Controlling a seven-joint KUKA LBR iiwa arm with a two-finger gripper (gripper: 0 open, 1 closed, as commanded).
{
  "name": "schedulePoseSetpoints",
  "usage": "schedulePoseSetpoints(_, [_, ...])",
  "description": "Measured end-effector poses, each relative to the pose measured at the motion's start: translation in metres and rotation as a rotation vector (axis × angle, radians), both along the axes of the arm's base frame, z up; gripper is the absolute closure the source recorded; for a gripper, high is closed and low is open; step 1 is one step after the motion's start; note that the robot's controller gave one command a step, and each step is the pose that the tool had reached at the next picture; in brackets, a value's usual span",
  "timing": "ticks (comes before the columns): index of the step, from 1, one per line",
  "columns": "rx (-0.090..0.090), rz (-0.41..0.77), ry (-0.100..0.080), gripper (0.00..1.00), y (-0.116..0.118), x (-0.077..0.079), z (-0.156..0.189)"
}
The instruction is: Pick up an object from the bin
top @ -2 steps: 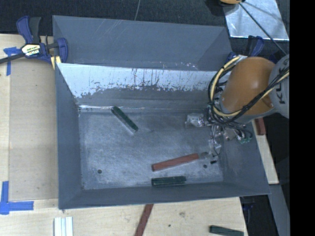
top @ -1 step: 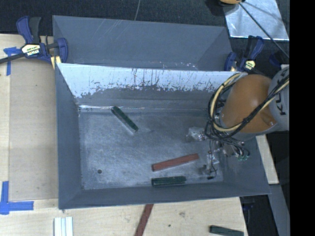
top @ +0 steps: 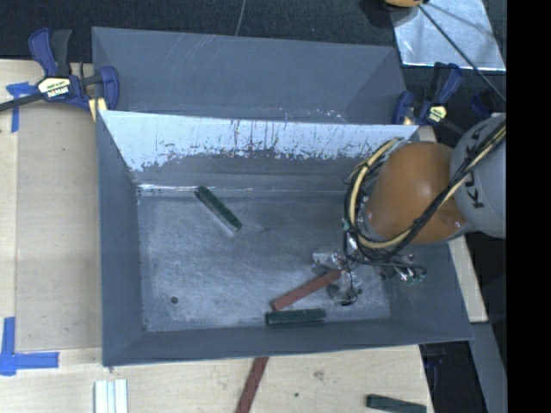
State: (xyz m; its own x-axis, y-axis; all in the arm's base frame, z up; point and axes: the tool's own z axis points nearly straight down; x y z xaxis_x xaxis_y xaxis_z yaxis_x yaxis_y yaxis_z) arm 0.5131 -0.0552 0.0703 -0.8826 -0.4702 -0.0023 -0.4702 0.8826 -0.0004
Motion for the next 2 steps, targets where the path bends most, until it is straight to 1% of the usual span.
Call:
schedulePoseSetpoints(1, [0.000, 0.000, 0.000, 1.00, 0.000, 0.000, 0.000])
schedulePoseSetpoints(2, [-0.001, 0.027, -0.002, 1.00, -0.022, 0.016, 0.140])
